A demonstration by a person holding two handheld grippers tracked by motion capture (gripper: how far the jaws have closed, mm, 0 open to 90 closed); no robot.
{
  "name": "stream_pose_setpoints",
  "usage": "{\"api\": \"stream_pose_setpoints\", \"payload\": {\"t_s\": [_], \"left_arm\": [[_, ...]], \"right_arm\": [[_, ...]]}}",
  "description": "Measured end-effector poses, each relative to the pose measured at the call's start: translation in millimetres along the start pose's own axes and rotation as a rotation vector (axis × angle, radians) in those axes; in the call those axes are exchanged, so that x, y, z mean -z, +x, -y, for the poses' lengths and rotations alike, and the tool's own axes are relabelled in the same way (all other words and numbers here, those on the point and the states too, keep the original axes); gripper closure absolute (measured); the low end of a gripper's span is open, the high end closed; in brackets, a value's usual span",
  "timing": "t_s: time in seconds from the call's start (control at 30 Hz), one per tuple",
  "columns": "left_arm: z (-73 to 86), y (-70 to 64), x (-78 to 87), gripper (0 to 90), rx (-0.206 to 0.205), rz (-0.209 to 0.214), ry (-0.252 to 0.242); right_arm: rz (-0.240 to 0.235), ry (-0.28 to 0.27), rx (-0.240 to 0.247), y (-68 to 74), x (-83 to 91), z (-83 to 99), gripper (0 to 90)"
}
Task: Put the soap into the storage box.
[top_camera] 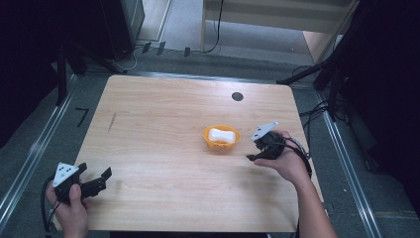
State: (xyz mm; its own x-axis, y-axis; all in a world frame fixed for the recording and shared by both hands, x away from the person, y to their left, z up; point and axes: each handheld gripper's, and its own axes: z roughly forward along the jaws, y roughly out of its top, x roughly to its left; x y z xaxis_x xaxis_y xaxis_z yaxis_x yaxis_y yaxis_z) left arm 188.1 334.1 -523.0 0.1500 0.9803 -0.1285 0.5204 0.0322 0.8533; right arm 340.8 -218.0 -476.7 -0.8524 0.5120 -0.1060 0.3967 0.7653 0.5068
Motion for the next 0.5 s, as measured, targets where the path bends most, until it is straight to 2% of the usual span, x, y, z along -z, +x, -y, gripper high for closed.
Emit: {"api": "stream_pose_setpoints", "payload": {"t_s": [0.27, 0.3, 0.43, 0.47, 0.5], "left_arm": [[0.0, -0.2, 0.1, 8.7, -0.002, -0.001, 0.0], [0.0, -0.1, 0.1, 8.7, -0.003, -0.001, 0.001], [0.0, -0.4, 0.1, 8.7, -0.003, -0.002, 0.001], [0.0, -0.4, 0.1, 8.7, -0.004, -0.002, 0.001], [0.0, -0.4, 0.1, 8.7, -0.004, -0.002, 0.001]], "right_arm": [[0.004, -0.014, -0.065, 5.3, 2.1, 20.6, 33.6], [0.006, -0.024, -0.09, 7.3, 2.7, 26.4, 32.0], [0.01, -0.055, -0.113, 10.0, 3.7, 36.0, 31.2], [0.014, -0.069, -0.142, 11.6, 4.1, 42.5, 29.5], [0.014, -0.069, -0.142, 11.6, 4.1, 42.5, 29.5]]}}
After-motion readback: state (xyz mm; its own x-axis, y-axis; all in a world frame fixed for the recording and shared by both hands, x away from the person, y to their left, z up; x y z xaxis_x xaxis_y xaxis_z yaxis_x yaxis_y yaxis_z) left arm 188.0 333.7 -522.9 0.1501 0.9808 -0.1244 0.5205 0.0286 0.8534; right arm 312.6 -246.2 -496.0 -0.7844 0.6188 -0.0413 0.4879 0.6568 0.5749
